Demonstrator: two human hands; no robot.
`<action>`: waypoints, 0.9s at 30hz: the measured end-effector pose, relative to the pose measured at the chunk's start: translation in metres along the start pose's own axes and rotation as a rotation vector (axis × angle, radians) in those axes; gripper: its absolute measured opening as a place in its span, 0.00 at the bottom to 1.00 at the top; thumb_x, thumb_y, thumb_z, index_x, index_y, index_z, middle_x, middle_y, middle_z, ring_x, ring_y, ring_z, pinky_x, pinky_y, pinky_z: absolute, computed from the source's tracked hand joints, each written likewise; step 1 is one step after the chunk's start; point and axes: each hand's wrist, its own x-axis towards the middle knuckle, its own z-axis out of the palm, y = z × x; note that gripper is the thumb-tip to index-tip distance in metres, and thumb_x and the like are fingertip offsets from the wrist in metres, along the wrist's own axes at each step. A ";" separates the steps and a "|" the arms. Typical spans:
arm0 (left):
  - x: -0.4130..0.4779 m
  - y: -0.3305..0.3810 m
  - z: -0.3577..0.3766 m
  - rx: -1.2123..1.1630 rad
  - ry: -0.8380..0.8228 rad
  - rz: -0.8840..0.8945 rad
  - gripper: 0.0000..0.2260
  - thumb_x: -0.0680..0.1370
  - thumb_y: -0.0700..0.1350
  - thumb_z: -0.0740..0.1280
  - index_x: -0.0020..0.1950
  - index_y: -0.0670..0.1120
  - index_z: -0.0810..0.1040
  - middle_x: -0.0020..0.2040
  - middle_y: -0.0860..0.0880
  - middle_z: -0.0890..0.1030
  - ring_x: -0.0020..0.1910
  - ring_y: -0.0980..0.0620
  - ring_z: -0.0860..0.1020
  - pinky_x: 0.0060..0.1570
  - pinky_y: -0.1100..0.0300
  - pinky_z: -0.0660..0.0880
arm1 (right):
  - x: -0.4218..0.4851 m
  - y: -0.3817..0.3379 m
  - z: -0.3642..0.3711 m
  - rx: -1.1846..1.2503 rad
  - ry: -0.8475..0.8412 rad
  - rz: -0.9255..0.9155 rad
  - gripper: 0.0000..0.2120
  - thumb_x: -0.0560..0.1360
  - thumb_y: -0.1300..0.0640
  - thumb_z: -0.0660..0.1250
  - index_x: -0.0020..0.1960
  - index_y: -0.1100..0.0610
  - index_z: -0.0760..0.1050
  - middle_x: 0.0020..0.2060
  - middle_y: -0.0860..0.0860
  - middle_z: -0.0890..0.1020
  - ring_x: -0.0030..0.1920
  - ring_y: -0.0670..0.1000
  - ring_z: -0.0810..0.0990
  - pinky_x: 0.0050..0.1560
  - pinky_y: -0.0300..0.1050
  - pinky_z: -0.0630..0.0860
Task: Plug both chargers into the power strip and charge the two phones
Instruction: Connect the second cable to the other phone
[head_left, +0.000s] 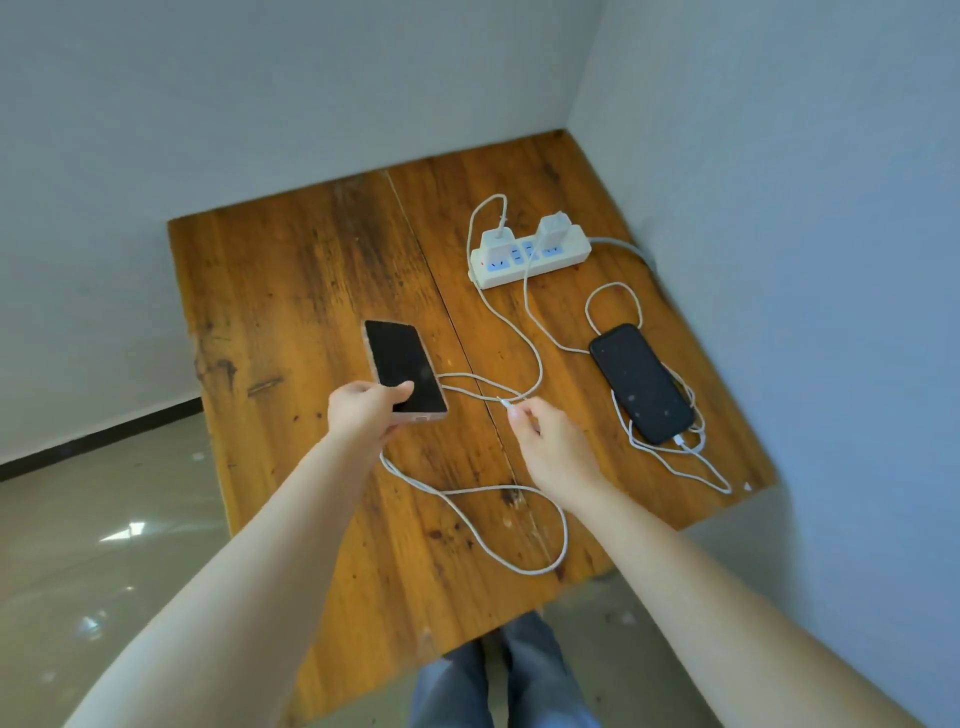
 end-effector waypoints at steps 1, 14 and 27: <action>-0.012 -0.001 -0.008 -0.127 -0.071 -0.091 0.14 0.71 0.43 0.75 0.54 0.41 0.77 0.51 0.42 0.82 0.48 0.47 0.82 0.44 0.56 0.81 | -0.006 -0.009 -0.009 0.009 0.009 -0.032 0.12 0.80 0.48 0.54 0.50 0.51 0.74 0.35 0.46 0.78 0.36 0.45 0.76 0.35 0.42 0.74; -0.152 -0.013 -0.056 -0.643 -0.392 -0.084 0.16 0.74 0.39 0.71 0.60 0.40 0.73 0.47 0.38 0.86 0.43 0.45 0.86 0.38 0.56 0.83 | -0.103 -0.068 -0.080 0.092 -0.163 -0.315 0.07 0.75 0.50 0.66 0.42 0.48 0.82 0.34 0.48 0.83 0.38 0.51 0.81 0.39 0.47 0.80; -0.190 0.002 -0.040 -0.739 -0.310 0.004 0.11 0.74 0.39 0.71 0.55 0.43 0.74 0.53 0.39 0.84 0.44 0.44 0.86 0.42 0.57 0.82 | -0.108 -0.082 -0.090 0.021 0.028 -0.473 0.08 0.75 0.50 0.67 0.44 0.52 0.83 0.32 0.40 0.79 0.36 0.43 0.80 0.29 0.28 0.70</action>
